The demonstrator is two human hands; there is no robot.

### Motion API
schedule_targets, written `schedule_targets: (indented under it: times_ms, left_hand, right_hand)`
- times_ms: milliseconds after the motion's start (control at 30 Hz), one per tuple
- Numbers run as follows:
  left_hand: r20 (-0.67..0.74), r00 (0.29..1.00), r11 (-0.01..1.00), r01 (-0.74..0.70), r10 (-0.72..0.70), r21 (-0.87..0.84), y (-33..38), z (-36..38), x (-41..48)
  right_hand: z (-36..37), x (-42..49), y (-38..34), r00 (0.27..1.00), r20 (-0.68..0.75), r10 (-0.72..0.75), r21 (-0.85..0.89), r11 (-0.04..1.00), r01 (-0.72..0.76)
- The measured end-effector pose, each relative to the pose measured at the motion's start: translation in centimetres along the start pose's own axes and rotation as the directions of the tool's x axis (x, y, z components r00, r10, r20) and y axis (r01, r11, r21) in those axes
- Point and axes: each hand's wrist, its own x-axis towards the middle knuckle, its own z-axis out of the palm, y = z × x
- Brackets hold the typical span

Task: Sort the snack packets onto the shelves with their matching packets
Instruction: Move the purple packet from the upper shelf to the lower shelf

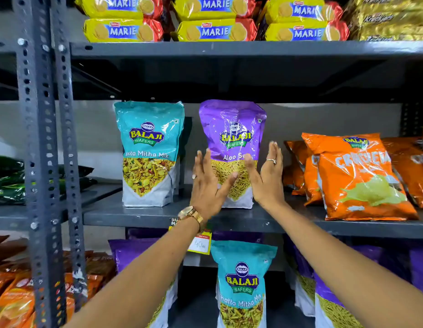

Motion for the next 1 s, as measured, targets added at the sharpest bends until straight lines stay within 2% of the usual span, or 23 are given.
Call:
schedule_targets:
  times_ms: [67, 133, 200, 267, 367, 500, 633, 767, 1000]
  left_hand:
    - [0.002, 0.991, 0.978, 0.130, -0.131, -0.163, -0.4, 0.8, 0.2]
    - [0.022, 0.968, 0.914, 0.244, -0.251, -0.325, -1.1, 1.4, 0.0]
    - [0.084, 0.958, 0.875, 0.284, -0.273, -0.393, -1.7, 1.5, 0.1]
    - [0.127, 0.960, 0.867, 0.281, -0.251, -0.411, -2.6, 1.4, 0.5]
    - [0.189, 0.935, 0.809, 0.354, -0.300, -0.470, -4.3, 1.2, 0.8]
    - [0.217, 0.914, 0.773, 0.406, -0.343, -0.488, -4.8, 0.8, 0.7]
    - [0.170, 0.926, 0.791, 0.377, -0.337, -0.482, -3.8, 0.4, -0.1]
    - [0.154, 0.928, 0.811, 0.372, -0.340, -0.452, -1.7, -1.1, -1.6]
    - [0.019, 0.970, 0.873, 0.228, -0.243, -0.432, 3.7, -3.5, -8.0]
  right_hand:
    - [0.7, -0.1, 0.7, 0.979, -0.042, 0.201, 0.155, 0.969, -0.192]
    - [1.6, -0.4, 2.1, 0.937, 0.000, 0.349, 0.271, 0.902, -0.336]
    - [2.3, -0.8, 3.1, 0.905, 0.082, 0.418, 0.330, 0.845, -0.421]
    - [2.5, -0.7, 3.8, 0.900, 0.187, 0.394, 0.393, 0.809, -0.437]
    - [2.6, -0.9, 4.0, 0.912, 0.286, 0.295, 0.397, 0.829, -0.393]
    - [2.3, -1.3, 4.9, 0.941, 0.190, 0.279, 0.342, 0.880, -0.330]
    - [0.8, -2.2, 4.6, 0.930, 0.229, 0.288, 0.400, 0.843, -0.359]
    - [-1.0, -3.8, 3.7, 0.939, 0.182, 0.292, 0.422, 0.839, -0.343]
    - [-5.4, -9.6, 0.8, 0.970, 0.069, 0.233, 0.558, 0.797, -0.231]
